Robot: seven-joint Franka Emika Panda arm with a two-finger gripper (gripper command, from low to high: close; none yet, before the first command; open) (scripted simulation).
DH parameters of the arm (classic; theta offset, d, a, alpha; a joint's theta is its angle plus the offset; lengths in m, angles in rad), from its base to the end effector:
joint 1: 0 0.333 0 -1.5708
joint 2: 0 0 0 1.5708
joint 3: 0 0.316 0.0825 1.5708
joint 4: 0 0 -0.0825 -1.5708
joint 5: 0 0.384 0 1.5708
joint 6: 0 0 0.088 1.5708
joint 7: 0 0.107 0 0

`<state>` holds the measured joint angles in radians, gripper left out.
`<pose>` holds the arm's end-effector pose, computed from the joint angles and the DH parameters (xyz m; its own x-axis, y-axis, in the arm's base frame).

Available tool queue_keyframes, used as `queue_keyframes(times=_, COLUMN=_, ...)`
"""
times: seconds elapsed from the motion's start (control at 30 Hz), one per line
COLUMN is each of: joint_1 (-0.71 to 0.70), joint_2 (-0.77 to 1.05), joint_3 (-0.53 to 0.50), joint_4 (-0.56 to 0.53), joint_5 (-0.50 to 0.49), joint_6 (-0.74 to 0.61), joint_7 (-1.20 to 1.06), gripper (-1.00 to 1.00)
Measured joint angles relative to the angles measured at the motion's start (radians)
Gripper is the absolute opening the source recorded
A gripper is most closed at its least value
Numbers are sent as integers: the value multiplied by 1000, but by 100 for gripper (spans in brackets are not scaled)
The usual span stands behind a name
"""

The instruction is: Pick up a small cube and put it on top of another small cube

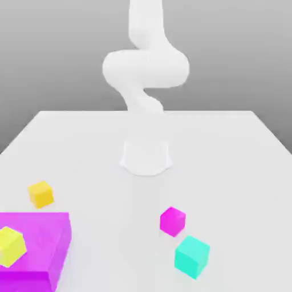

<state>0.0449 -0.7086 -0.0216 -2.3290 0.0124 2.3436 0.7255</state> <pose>0.3814 0.0064 0.6679 0.5796 -0.6605 0.4773 -0.4768 -0.7499 -0.4587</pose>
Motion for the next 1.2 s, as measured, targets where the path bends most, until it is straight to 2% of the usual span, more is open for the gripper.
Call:
queue_keyframes(times=0.23, joint_1=113, joint_2=261, joint_3=-47, joint_4=-82, joint_5=43, joint_6=124, joint_7=-217, gripper=0)
queue_keyframes(times=0.5, joint_1=199, joint_2=552, joint_3=-54, joint_4=-174, joint_5=84, joint_6=262, joint_7=-455, gripper=0)
queue_keyframes(times=0.63, joint_1=230, joint_2=695, joint_3=-39, joint_4=-220, joint_5=76, joint_6=332, joint_7=-553, gripper=0)
queue_keyframes(times=0.77, joint_1=248, joint_2=836, joint_3=-37, joint_4=-266, joint_5=27, joint_6=404, joint_7=-619, gripper=0)
queue_keyframes(times=0.93, joint_1=238, joint_2=1016, joint_3=-20, joint_4=-249, joint_5=33, joint_6=542, joint_7=-647, gripper=0)
queue_keyframes(times=0.97, joint_1=233, joint_2=1050, joint_3=-14, joint_4=-243, joint_5=37, joint_6=570, joint_7=-650, gripper=-100)
queue_keyframes(times=1.2, joint_1=231, joint_2=1058, joint_3=-12, joint_4=-242, joint_5=35, joint_6=575, joint_7=-649, gripper=-100)
